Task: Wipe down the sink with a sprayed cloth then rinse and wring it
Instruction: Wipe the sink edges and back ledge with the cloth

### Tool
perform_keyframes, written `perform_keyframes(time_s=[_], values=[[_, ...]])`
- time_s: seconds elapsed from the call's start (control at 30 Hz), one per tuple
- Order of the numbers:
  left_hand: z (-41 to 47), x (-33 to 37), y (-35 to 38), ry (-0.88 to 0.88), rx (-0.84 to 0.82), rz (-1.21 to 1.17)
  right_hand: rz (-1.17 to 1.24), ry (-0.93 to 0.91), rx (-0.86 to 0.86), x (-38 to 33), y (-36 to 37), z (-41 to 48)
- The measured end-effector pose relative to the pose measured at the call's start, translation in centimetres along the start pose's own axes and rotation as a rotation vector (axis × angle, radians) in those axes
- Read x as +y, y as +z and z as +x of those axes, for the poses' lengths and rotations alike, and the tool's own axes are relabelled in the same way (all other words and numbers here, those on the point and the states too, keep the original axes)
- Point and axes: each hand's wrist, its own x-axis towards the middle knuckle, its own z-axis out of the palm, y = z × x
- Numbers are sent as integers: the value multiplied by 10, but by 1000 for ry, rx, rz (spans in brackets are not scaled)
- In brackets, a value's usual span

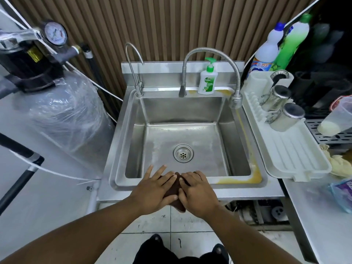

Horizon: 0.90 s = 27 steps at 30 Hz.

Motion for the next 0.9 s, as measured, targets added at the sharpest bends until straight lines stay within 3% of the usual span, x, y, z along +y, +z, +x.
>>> perform_keyframes(time_s=[0.37,0.67,0.9], values=[[17,17,-4,3,-55,10,-17,21,52,11,-11,-12],[59,67,-20,21,-125,-57,-120,90,-2,57,-36,-45],[47,63,-14,-32,-143,-88,-151,158,-63,49,-32,-49]])
